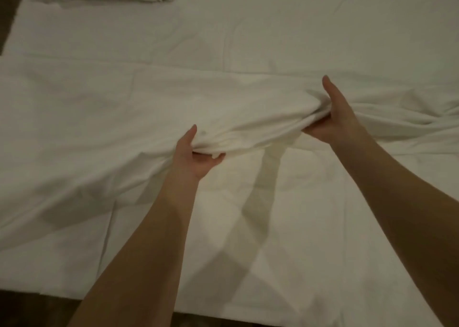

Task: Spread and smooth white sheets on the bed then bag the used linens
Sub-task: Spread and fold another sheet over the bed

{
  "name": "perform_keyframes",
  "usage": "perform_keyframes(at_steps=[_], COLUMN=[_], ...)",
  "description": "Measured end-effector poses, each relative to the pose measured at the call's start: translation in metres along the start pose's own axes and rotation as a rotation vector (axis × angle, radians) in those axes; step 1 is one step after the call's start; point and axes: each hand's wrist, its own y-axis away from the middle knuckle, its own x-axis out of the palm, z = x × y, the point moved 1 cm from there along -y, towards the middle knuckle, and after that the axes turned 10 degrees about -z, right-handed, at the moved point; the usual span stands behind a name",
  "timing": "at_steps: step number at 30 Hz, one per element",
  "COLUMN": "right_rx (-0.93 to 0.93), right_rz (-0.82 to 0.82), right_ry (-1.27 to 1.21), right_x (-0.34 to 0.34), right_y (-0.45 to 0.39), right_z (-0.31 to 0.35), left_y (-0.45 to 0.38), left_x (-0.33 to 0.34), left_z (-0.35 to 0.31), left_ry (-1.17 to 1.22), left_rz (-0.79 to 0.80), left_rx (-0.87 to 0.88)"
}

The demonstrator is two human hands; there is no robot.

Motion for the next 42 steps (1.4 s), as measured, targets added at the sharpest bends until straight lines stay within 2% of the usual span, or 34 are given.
perform_keyframes(at_steps=[3, 7, 10, 14, 17, 20, 24, 28, 35, 37, 40, 42], right_rx=[-0.057, -0.121, -0.149, -0.071, -0.035, -0.154, -0.275, -0.239, 0.144, 0.213, 0.22, 0.163], right_rz=[-0.011, 0.039, 0.061, 0.219, 0.297, 0.34, 0.246, 0.245, 0.01, -0.029, -0.039, -0.074], right_ry=[0.066, 0.086, 0.323, 0.664, 0.874, 1.008, 0.828, 0.611, 0.656, 0.498, 0.118, 0.053], right_x=[0.02, 0.034, 0.023, -0.001, -0.015, -0.016, 0.001, 0.024, 0.006, 0.004, 0.015, 0.028], right_y=[-0.005, -0.019, -0.033, -0.049, -0.056, -0.057, -0.058, -0.06, -0.067, -0.068, -0.071, -0.072], right_z=[0.021, 0.037, 0.036, 0.03, 0.016, 0.0, -0.001, 0.014, -0.002, -0.004, -0.005, -0.002], left_y=[-0.015, -0.021, -0.019, -0.021, -0.029, -0.035, -0.041, -0.05, -0.053, -0.055, -0.054, -0.053], left_x=[0.021, 0.05, 0.072, 0.084, 0.078, 0.071, 0.063, 0.056, 0.04, 0.035, 0.034, 0.037], left_z=[-0.024, -0.045, -0.054, -0.054, -0.054, -0.05, -0.044, -0.049, -0.034, -0.031, -0.029, -0.028], left_ry=[0.02, 0.103, 0.241, 0.37, 0.429, 0.283, -0.102, -0.324, -0.26, -0.251, -0.226, -0.24], left_rz=[0.018, 0.136, 0.234, 0.243, 0.172, 0.119, -0.032, -0.086, -0.149, -0.159, -0.116, -0.077], left_rx=[0.093, 0.158, 0.219, 0.252, 0.312, 0.262, 0.065, -0.046, -0.143, -0.146, -0.122, -0.078])
